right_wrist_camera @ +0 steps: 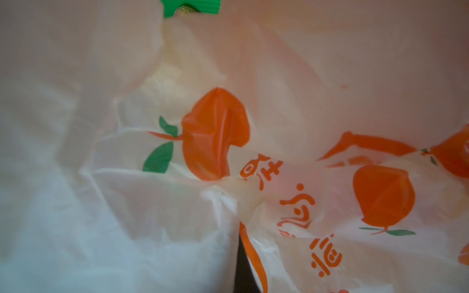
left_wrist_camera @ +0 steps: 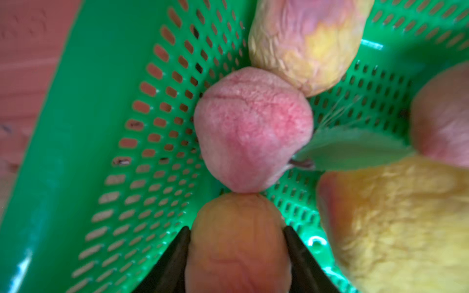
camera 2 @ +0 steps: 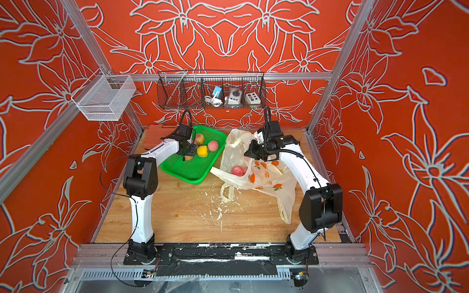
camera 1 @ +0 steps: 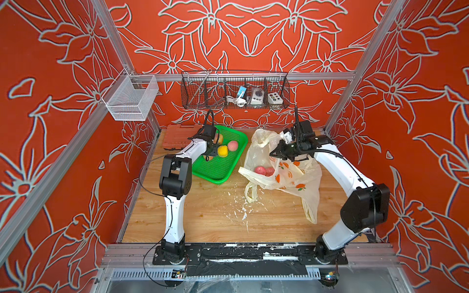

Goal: Place the peach into a plastic bag & tie a knot
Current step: Pick up the peach from the basket, then place the peach in the plastic bag.

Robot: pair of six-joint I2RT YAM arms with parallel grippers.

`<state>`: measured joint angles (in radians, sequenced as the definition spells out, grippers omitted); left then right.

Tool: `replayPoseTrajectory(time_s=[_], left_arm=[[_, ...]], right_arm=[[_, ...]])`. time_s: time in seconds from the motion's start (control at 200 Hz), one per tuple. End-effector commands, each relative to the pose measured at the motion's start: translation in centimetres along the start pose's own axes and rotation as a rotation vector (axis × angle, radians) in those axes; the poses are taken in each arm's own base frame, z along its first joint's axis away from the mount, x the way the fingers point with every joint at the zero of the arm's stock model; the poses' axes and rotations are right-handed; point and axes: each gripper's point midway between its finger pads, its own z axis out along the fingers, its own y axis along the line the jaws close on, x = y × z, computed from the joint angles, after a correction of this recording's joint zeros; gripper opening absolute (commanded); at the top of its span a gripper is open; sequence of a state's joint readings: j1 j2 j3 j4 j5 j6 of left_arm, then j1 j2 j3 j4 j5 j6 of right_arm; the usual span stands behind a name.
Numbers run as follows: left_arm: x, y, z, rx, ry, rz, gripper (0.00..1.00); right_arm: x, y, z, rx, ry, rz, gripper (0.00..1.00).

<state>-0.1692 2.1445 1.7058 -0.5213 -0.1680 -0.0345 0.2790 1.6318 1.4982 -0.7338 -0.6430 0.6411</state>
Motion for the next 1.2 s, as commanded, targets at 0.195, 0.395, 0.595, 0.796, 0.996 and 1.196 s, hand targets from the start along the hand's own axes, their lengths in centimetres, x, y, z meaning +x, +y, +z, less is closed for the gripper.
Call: replayPoseTrajectory(time_s=[0.195,0.395,0.595,0.796,0.996,1.196], left_arm=[[1.0,-1.7,-13.9,0.179,-0.083,-0.015,0.36],[3.7,-12.2,-26.8,0.705,-0.194,-0.017,0.37],[3.6,-19.2,-30.0,0.977,-0.244,0.022,0.38],[3.0,-23.1,-26.7,1.020,-0.261,0.077,0.38],[3.0,-27.4,-26.9,1.115,-0.221,0.133,0.62],[3.6,-22.2,-26.6,0.994,-0.227,0.171,0.80]], right_arm=[[0.0,-0.6,-0.1,0.019,-0.002,0.003,0.00],[0.1,-0.5,0.2,0.000,0.007,0.012,0.00],[0.1,0.2,-0.1,-0.020,0.002,0.016,0.00],[0.3,0.3,-0.3,-0.030,-0.002,0.026,0.00],[0.2,0.2,-0.1,-0.030,-0.002,0.031,0.00],[0.3,0.0,0.0,-0.027,0.010,0.028,0.00]])
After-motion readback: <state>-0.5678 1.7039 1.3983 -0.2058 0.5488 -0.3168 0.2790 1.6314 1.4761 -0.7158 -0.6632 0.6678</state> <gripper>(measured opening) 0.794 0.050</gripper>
